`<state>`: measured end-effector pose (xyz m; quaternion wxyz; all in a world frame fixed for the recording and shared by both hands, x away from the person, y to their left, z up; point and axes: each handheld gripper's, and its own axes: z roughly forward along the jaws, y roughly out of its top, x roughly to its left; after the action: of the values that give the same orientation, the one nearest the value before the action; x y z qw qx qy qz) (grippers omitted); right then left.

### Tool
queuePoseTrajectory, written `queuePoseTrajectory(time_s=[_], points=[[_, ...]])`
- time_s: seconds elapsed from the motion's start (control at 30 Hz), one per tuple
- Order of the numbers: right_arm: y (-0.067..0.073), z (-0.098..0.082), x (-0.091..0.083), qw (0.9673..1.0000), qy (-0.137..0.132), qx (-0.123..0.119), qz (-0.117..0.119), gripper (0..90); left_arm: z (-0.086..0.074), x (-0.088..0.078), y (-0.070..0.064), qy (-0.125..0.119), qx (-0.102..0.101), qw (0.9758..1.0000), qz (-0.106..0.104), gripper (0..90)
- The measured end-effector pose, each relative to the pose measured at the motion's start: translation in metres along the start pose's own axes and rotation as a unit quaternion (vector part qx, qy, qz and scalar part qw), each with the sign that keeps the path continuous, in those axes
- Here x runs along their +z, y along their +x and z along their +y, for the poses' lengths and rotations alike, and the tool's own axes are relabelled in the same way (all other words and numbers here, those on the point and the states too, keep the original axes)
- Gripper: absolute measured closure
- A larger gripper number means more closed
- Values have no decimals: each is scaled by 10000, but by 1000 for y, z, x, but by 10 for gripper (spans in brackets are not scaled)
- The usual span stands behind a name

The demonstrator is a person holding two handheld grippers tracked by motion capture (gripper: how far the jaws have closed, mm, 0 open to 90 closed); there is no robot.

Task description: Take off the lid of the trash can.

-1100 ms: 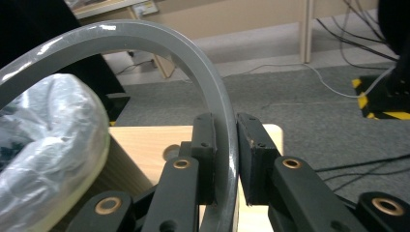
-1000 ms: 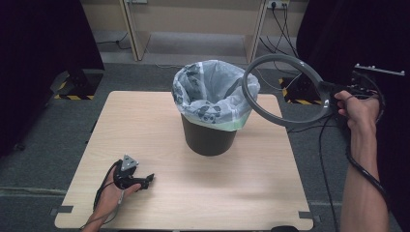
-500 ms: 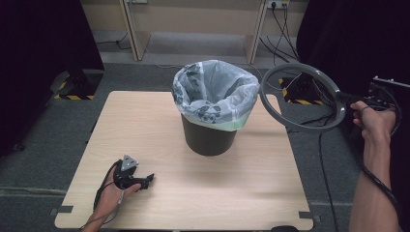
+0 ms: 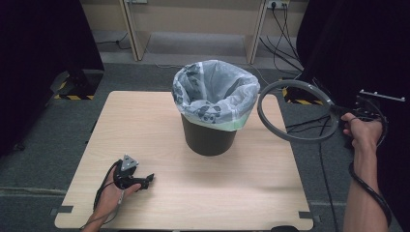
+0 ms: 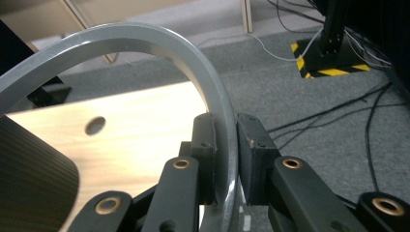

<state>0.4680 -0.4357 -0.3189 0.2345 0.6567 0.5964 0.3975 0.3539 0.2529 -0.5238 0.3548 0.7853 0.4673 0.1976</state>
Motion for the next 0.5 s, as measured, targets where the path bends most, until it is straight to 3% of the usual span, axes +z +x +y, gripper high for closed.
queuePoseTrajectory(time_s=[0.2,0.5], points=[[2,-17,18,9995,243,-143,-161,790,0,0,0,-1,1,10000,1,107],[10,-53,60,9967,640,-330,-387,790,0,0,0,1,2,10000,3,107]])
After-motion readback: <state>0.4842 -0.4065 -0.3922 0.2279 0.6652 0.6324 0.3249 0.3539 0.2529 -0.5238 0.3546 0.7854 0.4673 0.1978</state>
